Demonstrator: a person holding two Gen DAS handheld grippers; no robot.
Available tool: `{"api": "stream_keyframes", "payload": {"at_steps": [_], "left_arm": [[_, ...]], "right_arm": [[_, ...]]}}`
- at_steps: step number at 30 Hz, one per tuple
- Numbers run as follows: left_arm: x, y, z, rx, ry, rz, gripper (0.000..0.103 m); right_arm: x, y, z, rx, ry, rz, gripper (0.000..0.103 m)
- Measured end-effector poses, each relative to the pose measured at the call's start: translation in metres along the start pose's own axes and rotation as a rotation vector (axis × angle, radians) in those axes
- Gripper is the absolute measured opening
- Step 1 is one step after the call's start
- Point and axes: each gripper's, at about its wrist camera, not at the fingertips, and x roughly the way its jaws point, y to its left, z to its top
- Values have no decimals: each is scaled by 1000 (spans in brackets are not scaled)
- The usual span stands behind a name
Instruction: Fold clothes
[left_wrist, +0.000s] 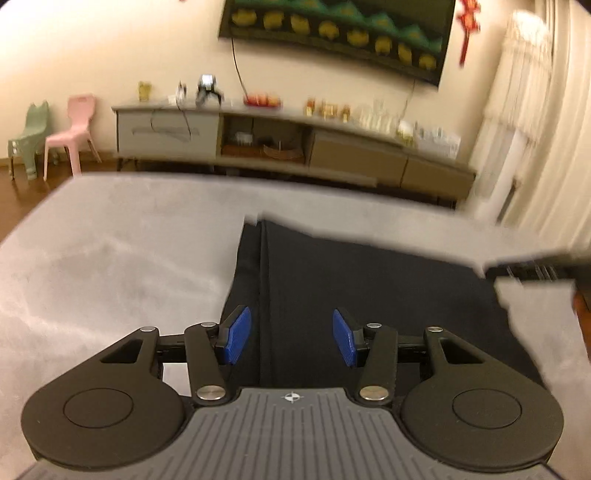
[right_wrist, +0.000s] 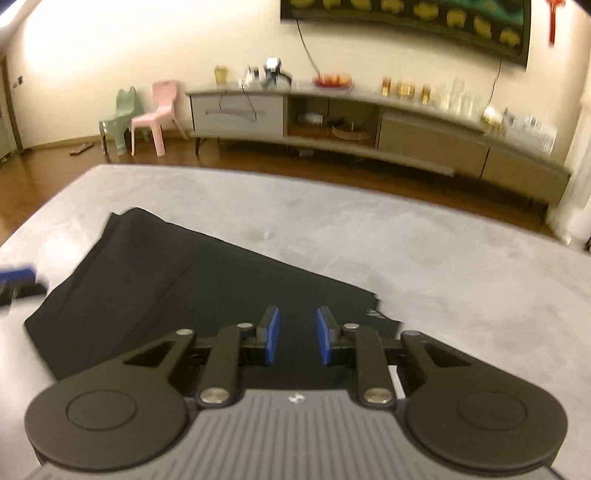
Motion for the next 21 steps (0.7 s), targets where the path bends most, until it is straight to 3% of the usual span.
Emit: {"api": "stream_keyframes", "payload": {"at_steps": [3,5,9,11,13,16,19,21], "left_arm": [[20,9,-12,9,84,37,53],[25,15,-16,0,80,43,54],[27,15,-12,-11,86,49,54],[13,11,-9,-28,43,23,51],[-2,7,-6,-41,0,-7,51],[-18,-14,-6,41,-48,-95,51],[-1,-26,-20,115,35,-52,53],[9,-19,-29,117,62,-1,53]], "right_arm": [[39,-14,-10,45,114,-15,22],[36,-24,-17,52,68,-3,21],[25,-29,-23,29,85,-72,26],[10,-24,-26,12,74,-101,26],[-23,-15,-30,23,7,8,26],[-36,34,-51,-76,23,143,25],[-48,83,-72,-177,39,278,24],[-36,86,-87,-204,63,235,21]]}}
